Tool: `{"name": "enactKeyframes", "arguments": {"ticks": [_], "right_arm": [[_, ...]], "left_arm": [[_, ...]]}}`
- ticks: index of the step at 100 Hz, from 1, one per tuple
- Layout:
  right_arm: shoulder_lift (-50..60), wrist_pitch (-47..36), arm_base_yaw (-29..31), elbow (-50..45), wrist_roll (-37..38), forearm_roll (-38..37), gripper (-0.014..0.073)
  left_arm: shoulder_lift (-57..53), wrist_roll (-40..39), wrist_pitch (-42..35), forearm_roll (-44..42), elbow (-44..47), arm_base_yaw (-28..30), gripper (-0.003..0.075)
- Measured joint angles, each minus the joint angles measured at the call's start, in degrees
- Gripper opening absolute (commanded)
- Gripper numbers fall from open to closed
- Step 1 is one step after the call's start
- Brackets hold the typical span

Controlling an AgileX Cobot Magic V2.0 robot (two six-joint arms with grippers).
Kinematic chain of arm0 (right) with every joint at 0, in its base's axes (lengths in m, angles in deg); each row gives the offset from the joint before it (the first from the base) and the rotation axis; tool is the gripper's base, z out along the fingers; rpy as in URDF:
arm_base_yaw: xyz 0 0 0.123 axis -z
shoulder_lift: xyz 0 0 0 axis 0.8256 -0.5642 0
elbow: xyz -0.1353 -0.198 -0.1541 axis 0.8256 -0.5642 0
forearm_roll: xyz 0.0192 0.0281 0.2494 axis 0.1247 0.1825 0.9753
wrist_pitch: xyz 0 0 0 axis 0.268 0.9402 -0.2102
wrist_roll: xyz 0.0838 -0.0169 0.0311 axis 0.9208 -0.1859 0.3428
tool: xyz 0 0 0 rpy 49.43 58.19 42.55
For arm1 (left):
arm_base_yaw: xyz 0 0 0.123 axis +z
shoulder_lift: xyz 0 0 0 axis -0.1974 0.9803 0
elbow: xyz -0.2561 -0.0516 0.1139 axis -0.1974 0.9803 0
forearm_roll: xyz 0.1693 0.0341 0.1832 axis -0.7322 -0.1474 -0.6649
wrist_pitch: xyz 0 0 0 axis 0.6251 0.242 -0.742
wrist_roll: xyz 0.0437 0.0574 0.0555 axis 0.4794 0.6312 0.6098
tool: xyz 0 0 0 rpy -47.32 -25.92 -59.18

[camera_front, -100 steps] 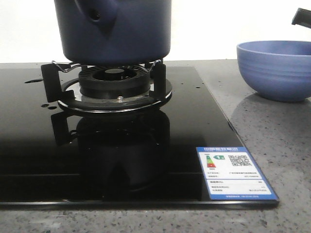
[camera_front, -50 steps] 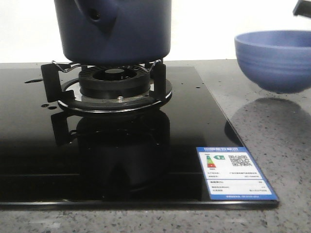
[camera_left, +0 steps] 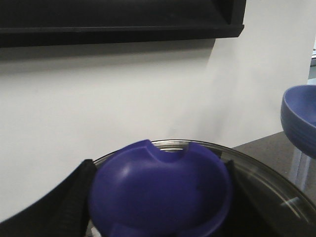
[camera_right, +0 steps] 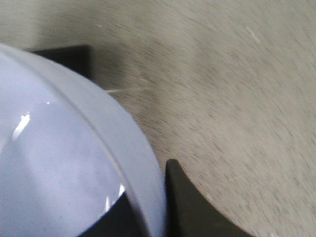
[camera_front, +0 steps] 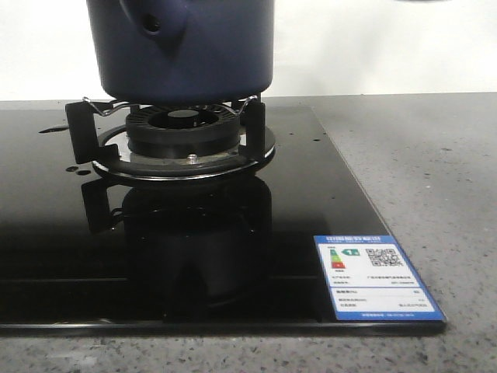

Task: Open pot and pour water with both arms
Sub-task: 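Tilt the bowl over the open pot with the right gripper to pour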

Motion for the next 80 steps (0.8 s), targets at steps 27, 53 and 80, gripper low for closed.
{"name": "enactKeyframes", "arguments": {"ticks": [27,53,80], "right_arm": [[-10.53,1.6,-9.93,17.81,-0.59,-3.0,-0.0059],[-14.52,1.88,-17.1,27.15,-0.77,-7.12,-0.0059],[-14.86,0.09,-21.92,27.95,-0.91,-11.14,-0.0059]], "left_arm": [[0.0,0.0,-0.11,0.0,0.0,0.0,0.0262],[0.0,0.0,-0.11,0.0,0.0,0.0,0.0262],[0.0,0.0,-0.11,0.0,0.0,0.0,0.0262]]}}
